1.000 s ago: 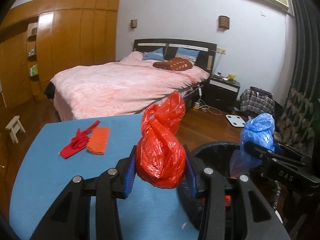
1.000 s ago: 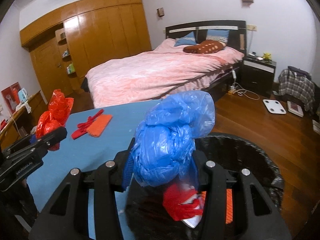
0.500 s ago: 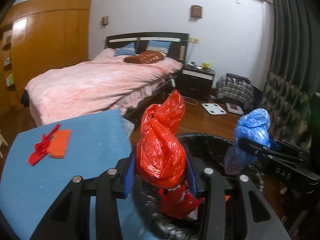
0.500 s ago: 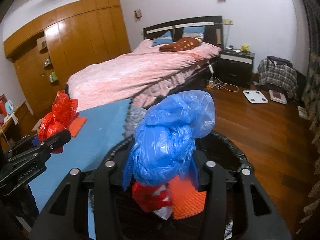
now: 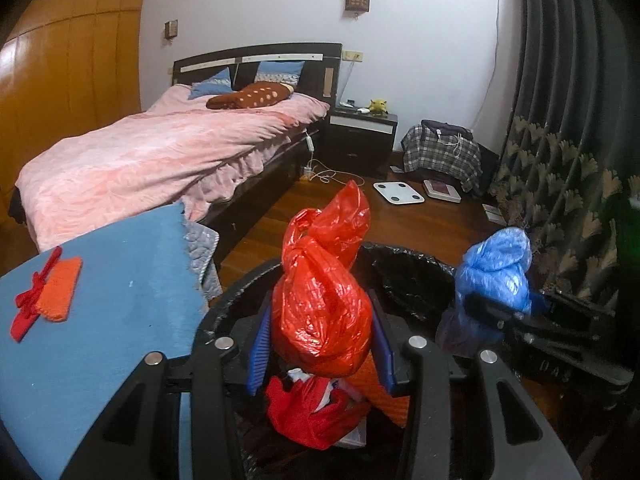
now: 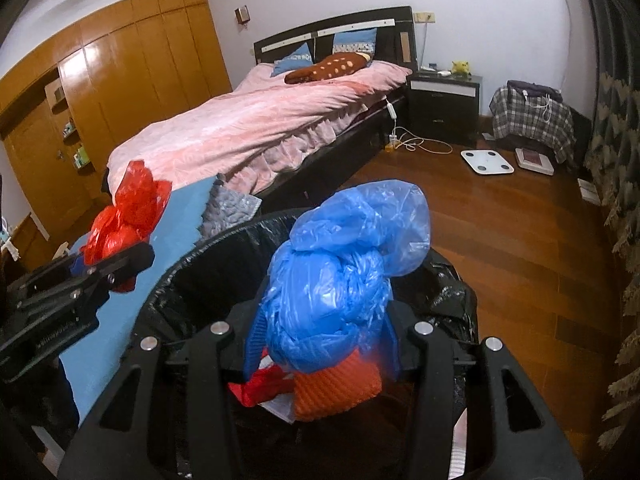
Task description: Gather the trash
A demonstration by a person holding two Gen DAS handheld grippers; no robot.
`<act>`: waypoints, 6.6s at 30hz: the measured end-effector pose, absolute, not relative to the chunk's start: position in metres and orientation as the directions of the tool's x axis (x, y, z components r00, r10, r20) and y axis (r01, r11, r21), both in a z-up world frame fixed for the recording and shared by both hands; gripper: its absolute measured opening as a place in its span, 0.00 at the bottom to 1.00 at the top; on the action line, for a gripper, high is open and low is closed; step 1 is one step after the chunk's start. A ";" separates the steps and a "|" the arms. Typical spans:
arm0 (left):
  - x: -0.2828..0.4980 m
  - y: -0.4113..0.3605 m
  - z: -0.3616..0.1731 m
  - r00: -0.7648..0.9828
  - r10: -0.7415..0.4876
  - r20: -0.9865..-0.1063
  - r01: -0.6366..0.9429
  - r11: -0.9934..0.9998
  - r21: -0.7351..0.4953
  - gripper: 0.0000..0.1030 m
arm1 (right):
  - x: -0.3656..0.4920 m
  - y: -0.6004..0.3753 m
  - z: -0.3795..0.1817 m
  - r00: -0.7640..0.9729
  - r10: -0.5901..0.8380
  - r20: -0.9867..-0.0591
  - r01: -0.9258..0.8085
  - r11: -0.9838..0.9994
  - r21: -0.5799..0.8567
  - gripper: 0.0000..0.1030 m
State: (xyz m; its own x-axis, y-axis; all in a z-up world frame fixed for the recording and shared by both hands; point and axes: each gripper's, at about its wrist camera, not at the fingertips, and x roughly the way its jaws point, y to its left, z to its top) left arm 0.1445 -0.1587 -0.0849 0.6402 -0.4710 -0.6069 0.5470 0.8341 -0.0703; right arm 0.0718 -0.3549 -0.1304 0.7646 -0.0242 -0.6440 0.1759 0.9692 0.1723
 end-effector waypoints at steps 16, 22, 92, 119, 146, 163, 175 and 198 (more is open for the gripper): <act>0.160 -0.156 -0.083 0.616 -0.506 -0.605 0.560 0.820 -0.116 0.79 | 0.074 -0.357 -0.141 0.747 -0.066 -0.662 0.218 0.964 0.150 0.87; 0.156 -0.130 -0.066 0.661 -0.487 -0.571 0.533 0.840 -0.099 0.89 | 0.067 -0.355 -0.130 0.761 -0.072 -0.645 0.222 0.963 0.155 0.92; 0.343 0.222 -0.183 0.664 -0.055 -0.746 -0.043 0.993 -0.111 0.88 | 0.317 -0.015 -0.164 0.673 0.239 -0.699 -0.257 0.963 0.082 0.94; 0.345 0.232 -0.188 0.657 -0.126 -0.743 -0.026 0.982 -0.190 0.10 | 0.346 0.048 -0.201 0.556 0.301 -0.775 -0.342 0.932 0.117 0.76; 0.301 0.214 -0.144 0.746 -0.105 -0.657 -0.008 0.986 -0.167 0.10 | 0.296 0.015 -0.165 0.543 0.395 -0.742 -0.437 0.887 0.152 0.18; 0.298 0.212 -0.163 0.714 -0.100 -0.693 -0.021 0.986 -0.164 0.10 | 0.310 0.005 -0.185 0.531 0.332 -0.779 -0.341 0.926 0.162 0.76; 0.291 0.212 -0.157 0.725 -0.113 -0.679 -0.012 0.984 -0.177 0.10 | 0.309 0.009 -0.174 0.536 0.365 -0.761 -0.379 0.910 0.169 0.13; 0.256 0.188 -0.138 0.735 -0.120 -0.668 0.003 0.985 -0.173 0.10 | 0.286 -0.011 -0.159 0.550 0.373 -0.747 -0.361 0.913 0.191 0.36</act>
